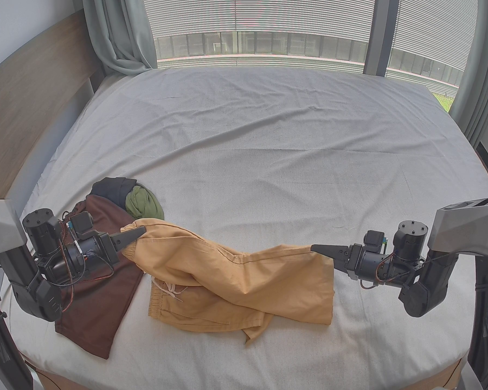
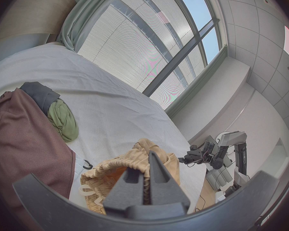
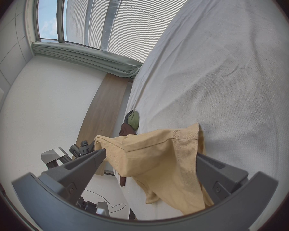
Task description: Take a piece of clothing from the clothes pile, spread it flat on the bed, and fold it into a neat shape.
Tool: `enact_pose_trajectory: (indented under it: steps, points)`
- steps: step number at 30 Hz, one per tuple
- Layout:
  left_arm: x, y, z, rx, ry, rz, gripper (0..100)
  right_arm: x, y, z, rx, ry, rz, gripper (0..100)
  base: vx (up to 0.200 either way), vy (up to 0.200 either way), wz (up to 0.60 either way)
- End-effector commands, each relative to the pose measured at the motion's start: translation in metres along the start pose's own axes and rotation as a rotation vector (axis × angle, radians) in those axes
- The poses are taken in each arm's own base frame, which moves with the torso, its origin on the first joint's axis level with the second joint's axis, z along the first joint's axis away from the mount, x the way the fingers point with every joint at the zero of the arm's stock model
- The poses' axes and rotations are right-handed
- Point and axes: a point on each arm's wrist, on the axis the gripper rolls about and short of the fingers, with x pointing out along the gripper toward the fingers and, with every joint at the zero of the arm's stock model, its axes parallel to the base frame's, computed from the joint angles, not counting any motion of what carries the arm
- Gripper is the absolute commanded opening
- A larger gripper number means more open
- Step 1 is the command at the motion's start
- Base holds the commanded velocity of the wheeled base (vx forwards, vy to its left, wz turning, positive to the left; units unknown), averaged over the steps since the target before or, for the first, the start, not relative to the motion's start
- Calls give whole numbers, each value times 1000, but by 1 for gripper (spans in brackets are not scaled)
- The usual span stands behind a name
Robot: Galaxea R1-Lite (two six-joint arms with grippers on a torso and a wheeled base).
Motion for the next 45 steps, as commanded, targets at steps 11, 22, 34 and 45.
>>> enact_pose_trajectory:
  steps: [11, 22, 34, 45]
  points:
    - [0, -1, 0, 1, -1, -1, 0, 15, -14, 2, -9, 4, 16, 100, 0, 0, 0]
    - [0, -1, -1, -1, 2, -2, 0, 29, -21, 7, -32, -6, 38, 100, 0, 0, 0]
    - [1, 0, -1, -1, 2, -2, 0, 29, -18, 10, -41, -14, 46, 0, 0, 0, 0]
    - [2, 2, -2, -4, 5, -2, 0, 21, -14, 5, -33, -4, 33, 0, 0, 0, 0]
